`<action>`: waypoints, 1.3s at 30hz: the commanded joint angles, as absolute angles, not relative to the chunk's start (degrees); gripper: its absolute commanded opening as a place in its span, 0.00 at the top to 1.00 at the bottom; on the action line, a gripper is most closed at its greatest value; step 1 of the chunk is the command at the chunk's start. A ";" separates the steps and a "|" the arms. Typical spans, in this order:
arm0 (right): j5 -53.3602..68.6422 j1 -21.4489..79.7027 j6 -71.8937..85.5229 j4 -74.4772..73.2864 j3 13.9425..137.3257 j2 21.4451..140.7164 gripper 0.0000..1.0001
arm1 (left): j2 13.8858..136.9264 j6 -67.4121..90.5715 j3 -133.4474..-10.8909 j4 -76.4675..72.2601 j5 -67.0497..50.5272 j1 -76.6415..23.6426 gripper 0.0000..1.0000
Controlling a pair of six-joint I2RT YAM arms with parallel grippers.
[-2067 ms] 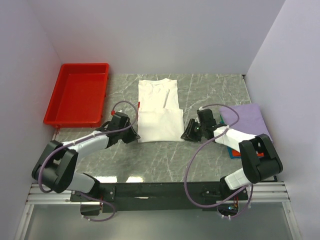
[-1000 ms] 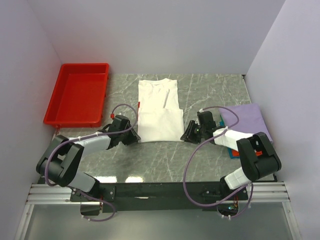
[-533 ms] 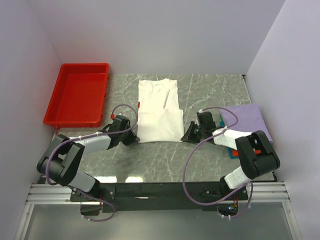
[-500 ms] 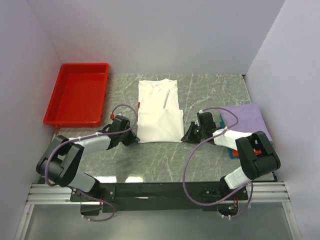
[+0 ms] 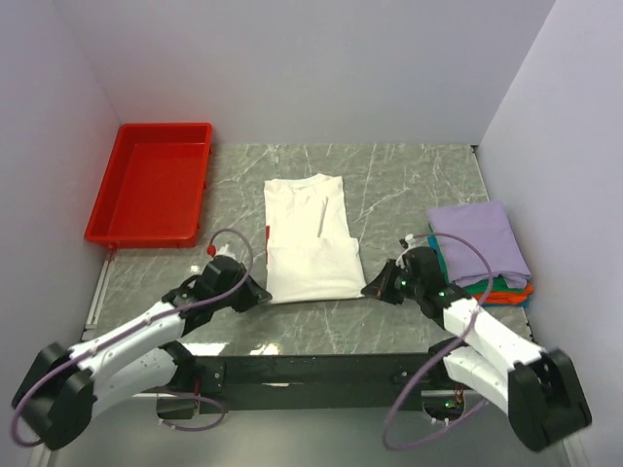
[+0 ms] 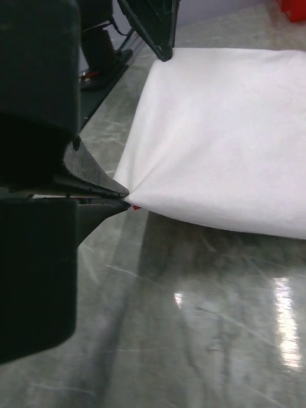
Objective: Fold and stack the t-shirts
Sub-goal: Fold the tshirt
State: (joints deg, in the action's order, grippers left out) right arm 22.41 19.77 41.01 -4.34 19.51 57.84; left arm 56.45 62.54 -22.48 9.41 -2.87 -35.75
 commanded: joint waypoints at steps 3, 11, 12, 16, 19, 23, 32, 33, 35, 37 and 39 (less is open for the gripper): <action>20.92 22.14 44.03 -15.00 14.78 41.77 1.00 | 43.61 70.82 -18.20 16.08 -0.18 -42.26 0.99; 19.60 24.96 47.02 -22.50 12.56 26.02 1.00 | 34.63 76.90 -17.75 25.30 7.02 -50.36 0.99; 19.25 25.40 46.93 -22.85 13.09 26.54 1.00 | 34.63 76.38 -18.97 25.92 8.25 -50.54 0.99; 17.06 25.58 45.36 -23.81 17.65 30.13 1.00 | 36.29 74.54 -23.90 29.26 12.20 -50.54 0.99; 14.16 25.58 43.69 -24.96 22.49 33.04 1.00 | 39.54 72.52 -28.55 30.85 14.84 -50.54 0.99; 11.52 25.58 40.88 -25.49 28.98 37.61 1.00 | 45.43 69.97 -35.14 32.61 18.45 -50.45 0.99; 9.41 25.23 36.21 -24.70 44.72 54.39 1.00 | 54.57 60.05 -44.98 28.92 15.32 -41.50 0.99; 9.40 24.96 35.95 -24.44 46.22 57.71 1.00 | 55.54 58.99 -45.70 28.13 14.34 -38.00 0.99; 10.28 24.17 34.98 -23.91 50.35 61.24 1.00 | 59.05 55.74 -48.50 25.85 12.05 -34.82 0.99; 10.54 22.86 34.46 -23.56 52.90 66.69 1.00 | 63.51 53.97 -50.88 24.70 9.94 -31.21 0.99; 11.94 21.37 33.58 -23.20 57.20 72.21 1.00 | 69.04 51.60 -54.74 23.38 8.01 -28.50 0.99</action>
State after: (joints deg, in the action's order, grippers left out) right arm 12.36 23.75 36.32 -24.95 52.03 67.07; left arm 63.68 58.17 -49.43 27.03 10.87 -31.94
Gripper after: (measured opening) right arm 0.009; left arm 0.022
